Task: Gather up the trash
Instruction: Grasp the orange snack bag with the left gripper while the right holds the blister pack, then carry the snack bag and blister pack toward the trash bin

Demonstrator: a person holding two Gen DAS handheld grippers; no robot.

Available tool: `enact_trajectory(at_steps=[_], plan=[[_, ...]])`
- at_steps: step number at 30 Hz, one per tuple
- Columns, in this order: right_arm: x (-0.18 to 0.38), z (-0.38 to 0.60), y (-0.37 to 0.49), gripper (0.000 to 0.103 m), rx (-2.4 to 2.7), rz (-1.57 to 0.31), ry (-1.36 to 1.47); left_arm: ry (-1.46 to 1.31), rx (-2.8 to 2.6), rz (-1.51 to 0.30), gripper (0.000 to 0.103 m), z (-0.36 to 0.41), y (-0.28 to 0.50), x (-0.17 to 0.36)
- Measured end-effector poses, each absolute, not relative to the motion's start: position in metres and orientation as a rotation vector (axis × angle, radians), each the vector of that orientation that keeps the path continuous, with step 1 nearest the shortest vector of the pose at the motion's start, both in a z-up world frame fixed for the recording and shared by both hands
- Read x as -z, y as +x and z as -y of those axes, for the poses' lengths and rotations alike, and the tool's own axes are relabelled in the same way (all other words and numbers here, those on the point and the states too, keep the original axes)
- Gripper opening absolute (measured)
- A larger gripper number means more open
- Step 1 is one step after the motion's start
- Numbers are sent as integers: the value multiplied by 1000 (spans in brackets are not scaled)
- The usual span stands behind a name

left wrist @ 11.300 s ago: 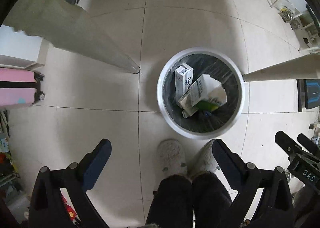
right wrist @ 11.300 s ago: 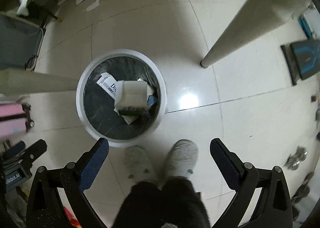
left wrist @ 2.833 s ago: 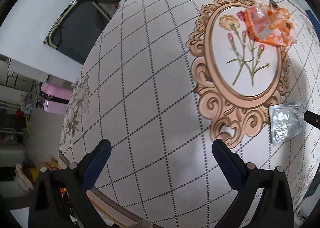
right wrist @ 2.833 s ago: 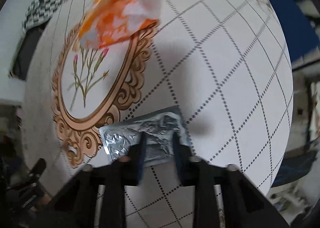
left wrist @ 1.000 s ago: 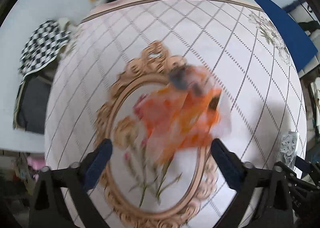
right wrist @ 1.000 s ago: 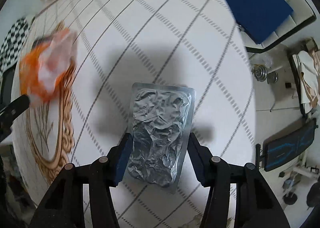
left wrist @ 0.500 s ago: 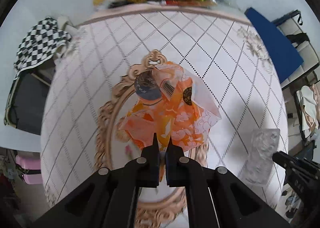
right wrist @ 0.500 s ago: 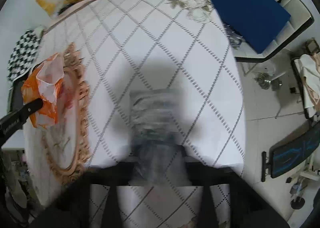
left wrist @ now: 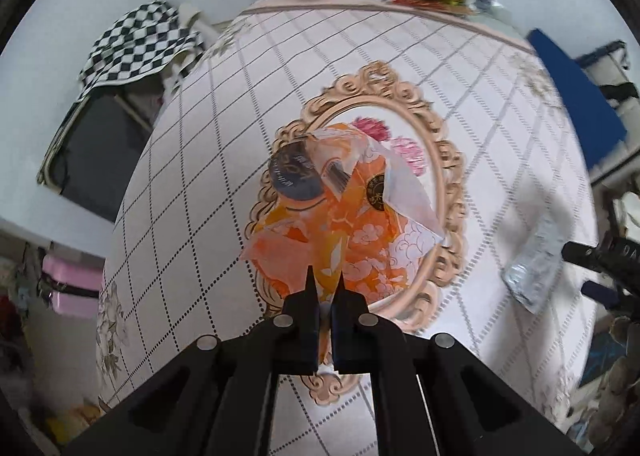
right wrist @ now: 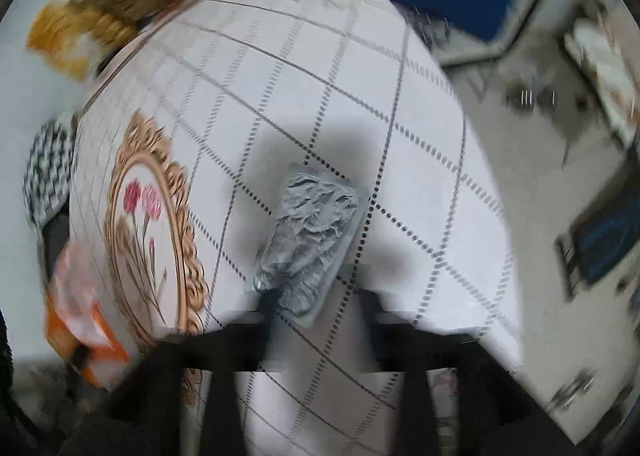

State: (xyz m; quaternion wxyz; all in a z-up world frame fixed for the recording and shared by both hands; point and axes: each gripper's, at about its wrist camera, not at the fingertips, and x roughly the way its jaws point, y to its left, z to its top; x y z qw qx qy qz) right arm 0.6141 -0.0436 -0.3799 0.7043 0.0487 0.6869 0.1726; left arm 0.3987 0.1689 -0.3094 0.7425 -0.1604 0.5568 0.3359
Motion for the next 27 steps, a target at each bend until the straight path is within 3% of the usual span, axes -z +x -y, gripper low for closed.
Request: enact_trajectory(at_steps=[3,4,5,7,9,10,11,18,27], plan=[[409,37,627,80,-297,-1586,165,-374,-769,-1245,1,-177,403,322],[418,29,629,80,-280,-1605,141,-380,-776,-1247,1,-179,403,324],[424,18,630,86,-272,-1619,103,-381,-783,-1250,1,-181,404,326],[421,-7,627,86,-279,-1573,1,-378,-791,-1255,1,-183,405,329],[420,-33,620,84,-263,-1533,-165,-380,-799,-1258,1,-185,403,330],[419,-43,615,72,-258,-1508,-232,-387,-804,-1258,1,-187,401,330],[414,-47,612,69,-280,-1483,-231,-394,-807,-1258,1,-188,400,330],[396,-42,601,67,-380,-1466,-224,-389,-795,-1227,1,-184,387,316],[325,-3,545,67,-517,-1352,-174,-331,-700,-1145,1,-155,342,266]])
